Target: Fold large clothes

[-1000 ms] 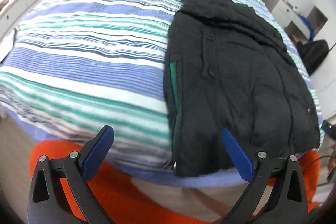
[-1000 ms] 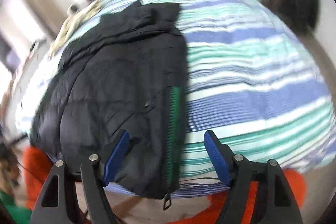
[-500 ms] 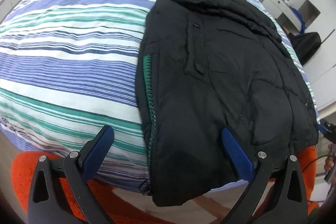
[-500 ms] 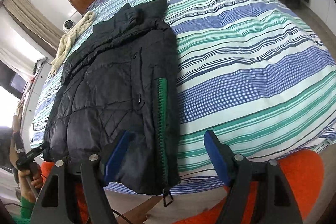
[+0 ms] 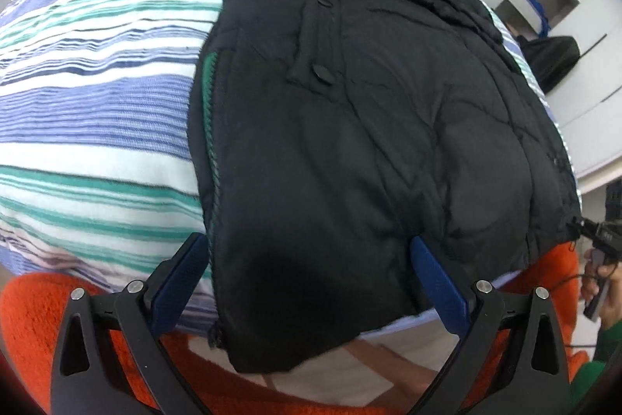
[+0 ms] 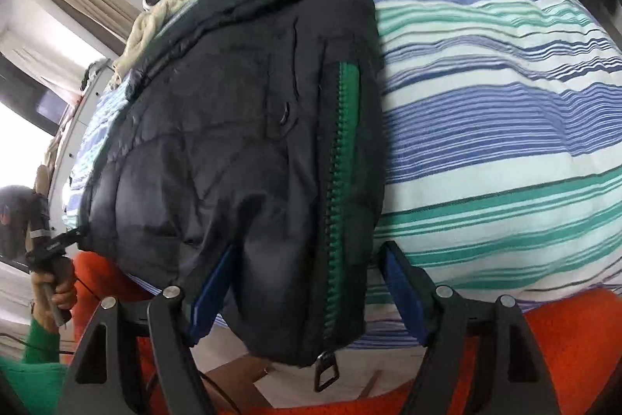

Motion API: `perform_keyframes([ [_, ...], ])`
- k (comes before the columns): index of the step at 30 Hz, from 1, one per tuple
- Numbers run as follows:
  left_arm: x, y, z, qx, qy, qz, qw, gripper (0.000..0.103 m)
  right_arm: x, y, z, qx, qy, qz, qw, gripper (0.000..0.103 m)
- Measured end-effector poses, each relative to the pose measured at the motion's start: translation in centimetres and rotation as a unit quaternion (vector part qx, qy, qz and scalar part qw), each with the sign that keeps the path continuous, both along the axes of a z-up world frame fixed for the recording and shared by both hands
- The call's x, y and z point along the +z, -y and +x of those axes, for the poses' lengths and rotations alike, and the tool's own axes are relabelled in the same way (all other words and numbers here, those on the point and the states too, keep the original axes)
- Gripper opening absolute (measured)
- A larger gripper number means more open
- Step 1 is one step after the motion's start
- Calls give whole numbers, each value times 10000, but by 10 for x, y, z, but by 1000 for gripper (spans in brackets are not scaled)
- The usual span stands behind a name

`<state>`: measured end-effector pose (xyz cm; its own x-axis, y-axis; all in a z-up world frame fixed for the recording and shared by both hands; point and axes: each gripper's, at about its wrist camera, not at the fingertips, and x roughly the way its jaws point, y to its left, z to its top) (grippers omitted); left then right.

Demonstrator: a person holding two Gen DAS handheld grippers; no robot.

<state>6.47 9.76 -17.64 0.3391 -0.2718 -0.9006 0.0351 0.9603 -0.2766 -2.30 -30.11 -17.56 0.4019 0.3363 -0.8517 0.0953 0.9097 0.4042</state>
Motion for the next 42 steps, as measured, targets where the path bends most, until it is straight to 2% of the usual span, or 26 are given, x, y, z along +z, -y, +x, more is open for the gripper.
perform_keyframes([
  [1,0,2,-1,-6,-23,24,10000,92,1,-2,1,69,-4,95,9999,79],
  [3,3,5,-6,-22,-41,24,10000,86,4,-6,2,163,14,183,9997,79],
  [6,8,11,-7,-65,-35,232,9997,77,8,-12,7,286,-41,38,9996,77],
  [8,10,13,-7,-85,-79,335,9994,72,9,-14,8,362,-69,-90,9993,71],
  [10,12,15,-7,-131,-113,446,9989,59,10,-16,9,396,-91,-239,9989,54],
  [11,14,17,-8,-165,-121,517,9985,54,11,-16,9,398,-85,-244,9989,48],
  [12,16,16,-9,-190,-130,564,9981,45,12,-16,8,399,-74,-225,9989,42],
  [13,18,17,-9,-220,-131,583,9980,38,14,-16,7,408,-55,-224,9989,39],
  [16,24,19,-9,-298,-91,620,9976,26,18,-17,7,476,-15,-251,9985,35],
  [22,37,14,-12,-266,6,503,9984,18,28,-12,4,591,94,-260,9979,29],
  [26,52,6,-15,-219,131,332,9991,17,42,-13,4,626,237,-246,9975,26],
  [32,71,2,-20,-238,354,304,9986,16,57,-13,8,682,432,-168,9966,24],
  [42,75,9,-26,-260,377,263,9986,16,65,-10,2,698,544,-142,9960,20],
])
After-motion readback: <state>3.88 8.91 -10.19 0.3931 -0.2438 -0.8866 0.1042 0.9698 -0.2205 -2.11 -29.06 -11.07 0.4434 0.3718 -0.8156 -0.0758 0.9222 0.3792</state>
